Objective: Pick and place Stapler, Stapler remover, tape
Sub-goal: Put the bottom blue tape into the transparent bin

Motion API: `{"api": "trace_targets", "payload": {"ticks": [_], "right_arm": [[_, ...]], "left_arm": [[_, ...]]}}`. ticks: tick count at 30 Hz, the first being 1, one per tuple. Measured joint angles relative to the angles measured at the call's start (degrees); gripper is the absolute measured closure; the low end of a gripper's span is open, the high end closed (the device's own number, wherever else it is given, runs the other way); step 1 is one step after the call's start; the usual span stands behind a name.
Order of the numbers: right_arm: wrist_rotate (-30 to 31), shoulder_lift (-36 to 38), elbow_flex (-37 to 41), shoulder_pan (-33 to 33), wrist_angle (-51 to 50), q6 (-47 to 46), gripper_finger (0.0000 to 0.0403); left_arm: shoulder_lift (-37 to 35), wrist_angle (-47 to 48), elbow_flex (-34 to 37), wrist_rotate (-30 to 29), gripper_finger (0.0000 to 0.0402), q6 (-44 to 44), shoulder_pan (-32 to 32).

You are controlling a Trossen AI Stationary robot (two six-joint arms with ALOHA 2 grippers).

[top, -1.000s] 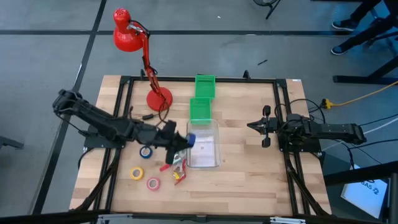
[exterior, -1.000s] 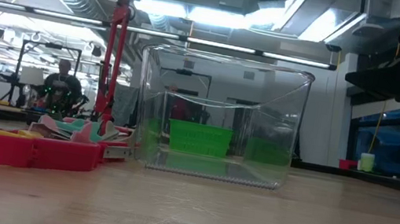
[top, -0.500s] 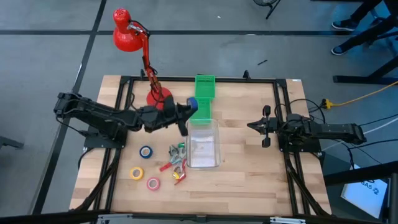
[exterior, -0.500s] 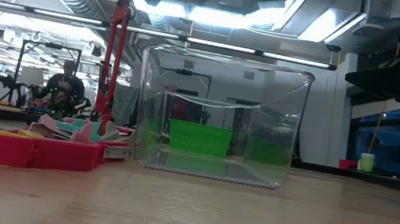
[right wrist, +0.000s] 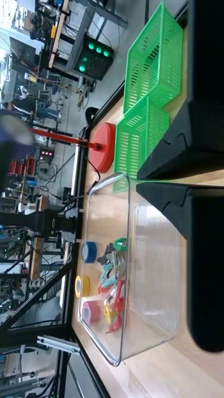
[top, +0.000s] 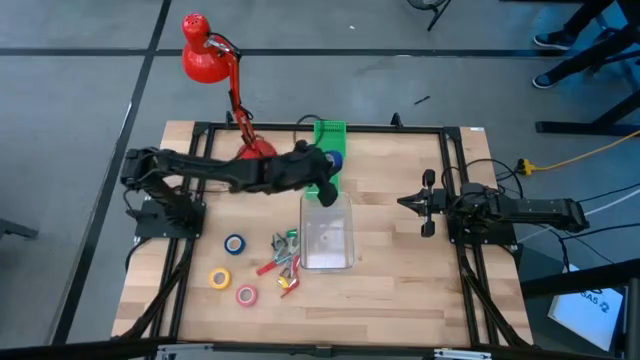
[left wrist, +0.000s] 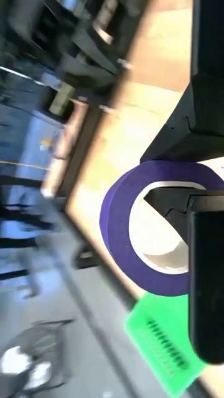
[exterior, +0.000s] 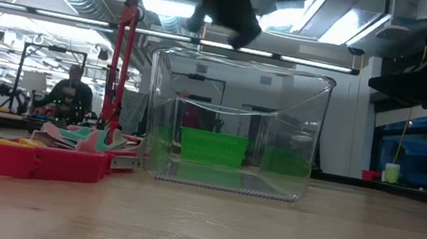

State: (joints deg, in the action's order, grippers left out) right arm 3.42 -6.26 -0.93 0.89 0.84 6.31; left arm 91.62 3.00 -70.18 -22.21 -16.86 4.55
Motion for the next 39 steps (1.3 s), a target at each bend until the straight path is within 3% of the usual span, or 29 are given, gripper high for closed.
{"api": "trace_targets", "payload": {"ticks": [8,21,29,36,39], "right_arm": [[0.0,0.0,0.0,0.0,0.0,0.0,0.0382],[0.0,0.0,0.0,0.0,0.0,0.0,0.0382],[0.0,0.0,0.0,0.0,0.0,0.0,0.0382],[0.0,0.0,0.0,0.0,0.0,0.0,0.0382],[0.0,0.0,0.0,0.0,0.0,0.0,0.0382]], "left_arm": [[7.5,15.8,-8.7,12.9,0.0356,-8.6,6.9],[11.9,21.1,-9.1,20.6,0.0357,-10.2,12.6],[11.6,20.0,-9.1,20.9,0.036,-5.3,10.3],[11.2,20.4,-9.1,27.2,0.0363,0.0,4.7],[11.6,20.8,-9.1,27.4,0.0363,6.3,1.3]]}}
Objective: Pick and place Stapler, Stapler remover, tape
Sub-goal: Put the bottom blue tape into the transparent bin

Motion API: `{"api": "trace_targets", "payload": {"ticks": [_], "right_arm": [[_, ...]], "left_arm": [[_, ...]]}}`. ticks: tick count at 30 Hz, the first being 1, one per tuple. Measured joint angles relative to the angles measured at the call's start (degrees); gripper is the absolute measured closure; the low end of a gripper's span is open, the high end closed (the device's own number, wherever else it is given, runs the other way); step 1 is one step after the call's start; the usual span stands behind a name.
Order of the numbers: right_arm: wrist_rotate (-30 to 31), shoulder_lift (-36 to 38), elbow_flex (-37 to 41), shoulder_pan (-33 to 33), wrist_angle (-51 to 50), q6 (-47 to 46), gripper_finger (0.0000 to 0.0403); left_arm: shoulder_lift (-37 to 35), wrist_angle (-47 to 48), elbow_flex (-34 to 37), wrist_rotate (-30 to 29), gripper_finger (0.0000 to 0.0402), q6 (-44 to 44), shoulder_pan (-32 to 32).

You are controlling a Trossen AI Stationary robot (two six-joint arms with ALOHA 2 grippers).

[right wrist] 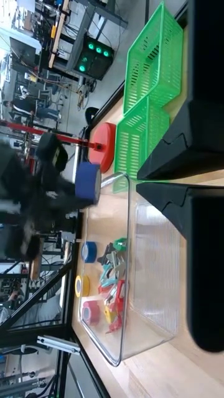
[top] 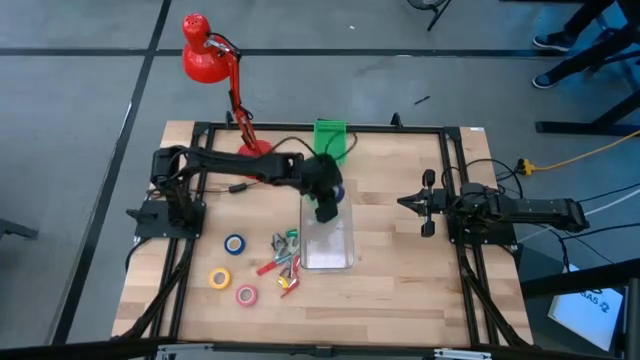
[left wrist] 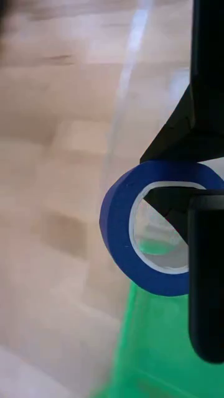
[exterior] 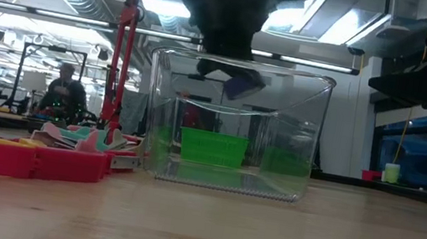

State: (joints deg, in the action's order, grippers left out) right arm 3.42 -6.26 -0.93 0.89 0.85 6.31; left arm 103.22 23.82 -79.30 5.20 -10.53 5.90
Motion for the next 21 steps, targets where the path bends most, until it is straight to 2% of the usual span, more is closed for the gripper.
{"api": "trace_targets", "payload": {"ticks": [3,5,14,21], "right_arm": [[0.0,0.0,0.0,0.0,0.0,0.0,0.0382],[0.0,0.0,0.0,0.0,0.0,0.0,0.0382],[0.0,0.0,0.0,0.0,0.0,0.0,0.0382],[0.0,0.0,0.0,0.0,0.0,0.0,0.0382]], "left_arm": [[-0.1,-0.4,0.0,-0.9,0.0358,7.7,-4.0],[-0.2,-0.3,0.0,-0.9,0.0357,9.3,-5.8],[-0.2,4.1,0.0,-4.2,0.0357,5.4,-6.0],[0.1,4.2,0.0,-2.2,0.0362,3.4,-5.9]]}}
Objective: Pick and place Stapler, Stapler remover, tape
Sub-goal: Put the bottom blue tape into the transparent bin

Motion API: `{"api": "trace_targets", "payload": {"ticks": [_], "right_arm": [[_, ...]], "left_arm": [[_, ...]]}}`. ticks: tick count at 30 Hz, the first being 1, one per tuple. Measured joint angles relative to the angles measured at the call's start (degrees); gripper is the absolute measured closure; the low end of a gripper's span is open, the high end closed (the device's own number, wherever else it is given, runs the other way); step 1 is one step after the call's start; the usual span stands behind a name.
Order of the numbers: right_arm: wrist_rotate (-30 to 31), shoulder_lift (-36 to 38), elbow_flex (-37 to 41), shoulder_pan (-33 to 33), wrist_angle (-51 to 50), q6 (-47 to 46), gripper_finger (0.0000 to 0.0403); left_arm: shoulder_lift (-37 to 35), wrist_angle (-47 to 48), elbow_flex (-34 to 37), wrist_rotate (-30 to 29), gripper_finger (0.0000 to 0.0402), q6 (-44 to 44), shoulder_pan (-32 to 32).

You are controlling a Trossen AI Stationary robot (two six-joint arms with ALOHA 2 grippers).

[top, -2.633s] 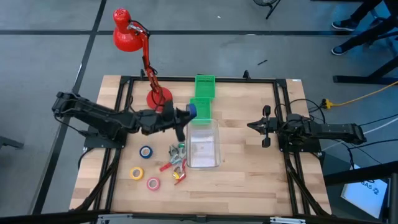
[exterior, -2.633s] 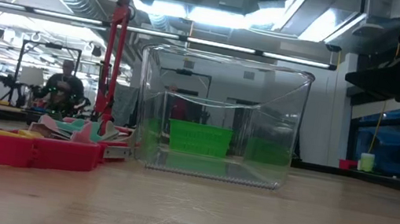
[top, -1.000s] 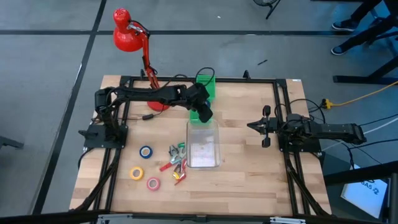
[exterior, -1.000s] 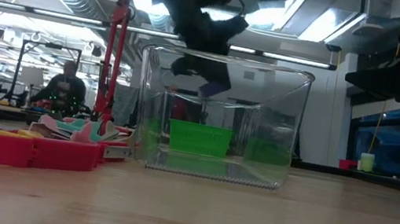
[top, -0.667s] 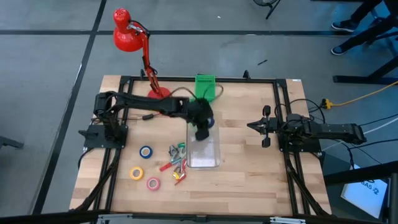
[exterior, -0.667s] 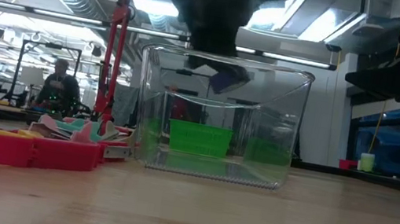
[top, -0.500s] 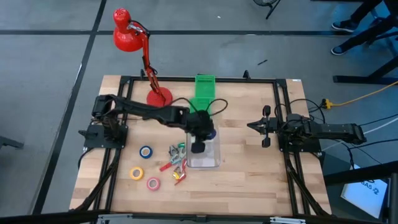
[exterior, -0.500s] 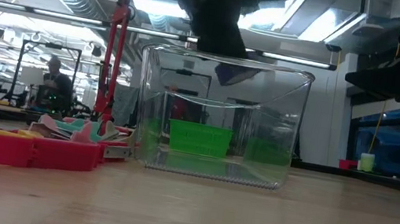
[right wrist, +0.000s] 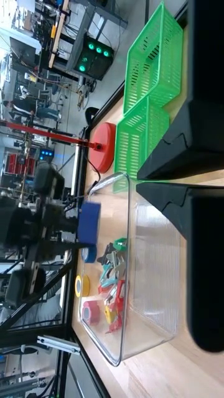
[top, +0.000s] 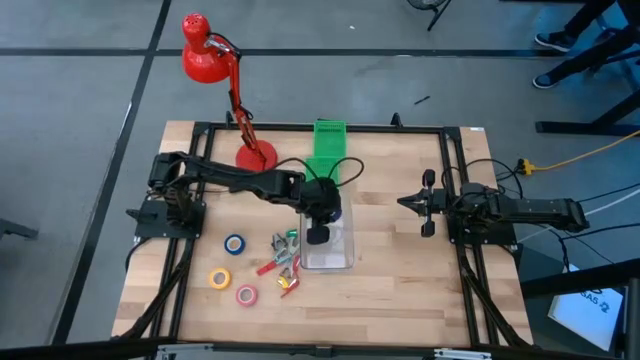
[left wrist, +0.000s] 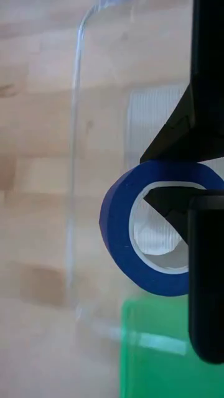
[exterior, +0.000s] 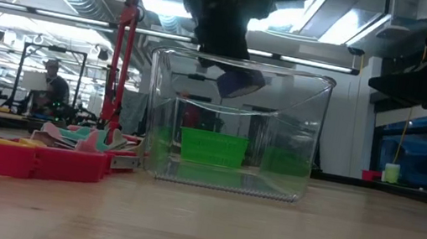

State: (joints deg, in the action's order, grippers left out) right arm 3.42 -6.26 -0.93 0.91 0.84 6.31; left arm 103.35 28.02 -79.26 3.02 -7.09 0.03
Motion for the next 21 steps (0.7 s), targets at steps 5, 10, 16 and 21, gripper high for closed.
{"api": "trace_targets", "payload": {"ticks": [5,10,16,21], "right_arm": [[0.0,0.0,0.0,0.0,0.0,0.0,0.0382],[0.0,0.0,0.0,0.0,0.0,0.0,0.0382],[0.0,0.0,0.0,0.0,0.0,0.0,0.0382],[0.0,0.0,0.0,0.0,0.0,0.0,0.0382]], "left_arm": [[3.5,0.7,0.0,1.3,0.0355,-2.3,0.1],[7.3,0.4,0.0,2.1,0.0357,-5.2,0.0],[9.0,2.4,0.1,0.0,0.0354,-7.9,-0.4],[9.1,2.1,0.0,0.2,0.0338,-10.3,0.6]]}}
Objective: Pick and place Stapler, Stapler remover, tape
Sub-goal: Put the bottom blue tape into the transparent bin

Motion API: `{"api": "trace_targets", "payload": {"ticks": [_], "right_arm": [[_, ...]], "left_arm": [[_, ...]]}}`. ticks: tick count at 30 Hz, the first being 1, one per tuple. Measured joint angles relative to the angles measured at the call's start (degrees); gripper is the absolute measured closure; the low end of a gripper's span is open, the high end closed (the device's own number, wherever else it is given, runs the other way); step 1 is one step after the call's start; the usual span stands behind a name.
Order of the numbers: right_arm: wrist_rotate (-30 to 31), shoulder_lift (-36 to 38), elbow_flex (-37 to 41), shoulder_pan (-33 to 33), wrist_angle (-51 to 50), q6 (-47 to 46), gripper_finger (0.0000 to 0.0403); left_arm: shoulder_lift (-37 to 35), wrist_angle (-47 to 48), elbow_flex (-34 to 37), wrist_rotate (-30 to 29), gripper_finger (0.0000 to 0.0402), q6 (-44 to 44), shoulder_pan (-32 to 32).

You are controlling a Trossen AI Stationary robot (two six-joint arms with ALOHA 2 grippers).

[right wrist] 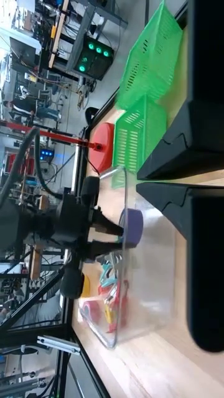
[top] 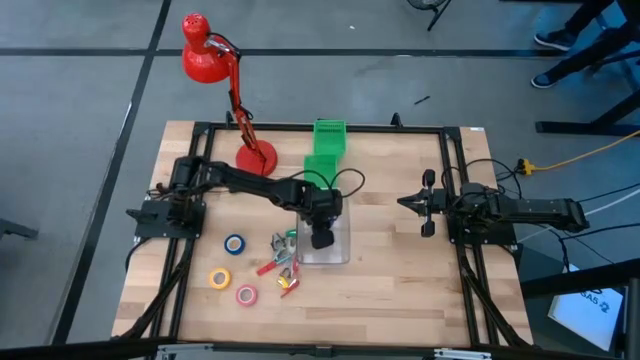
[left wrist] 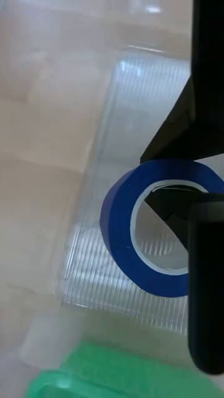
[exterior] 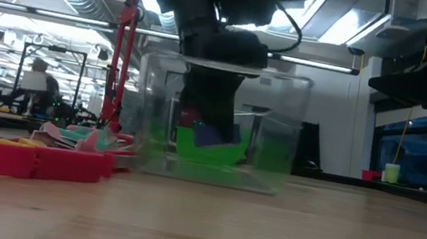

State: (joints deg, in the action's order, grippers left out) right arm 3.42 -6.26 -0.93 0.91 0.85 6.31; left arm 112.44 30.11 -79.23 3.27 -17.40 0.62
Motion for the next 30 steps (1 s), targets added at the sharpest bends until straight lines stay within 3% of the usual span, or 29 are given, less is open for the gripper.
{"api": "trace_targets", "payload": {"ticks": [16,25,30], "right_arm": [[0.0,0.0,0.0,0.0,0.0,0.0,0.0382],[0.0,0.0,0.0,0.0,0.0,0.0,0.0382],[0.0,0.0,0.0,0.0,0.0,0.0,0.0382]], "left_arm": [[0.0,0.8,-1.0,0.3,0.033,0.3,0.2],[0.0,8.1,-8.3,-1.2,0.0329,12.9,-0.4],[-0.1,10.7,-8.9,-1.3,0.0329,16.3,-1.0]]}}
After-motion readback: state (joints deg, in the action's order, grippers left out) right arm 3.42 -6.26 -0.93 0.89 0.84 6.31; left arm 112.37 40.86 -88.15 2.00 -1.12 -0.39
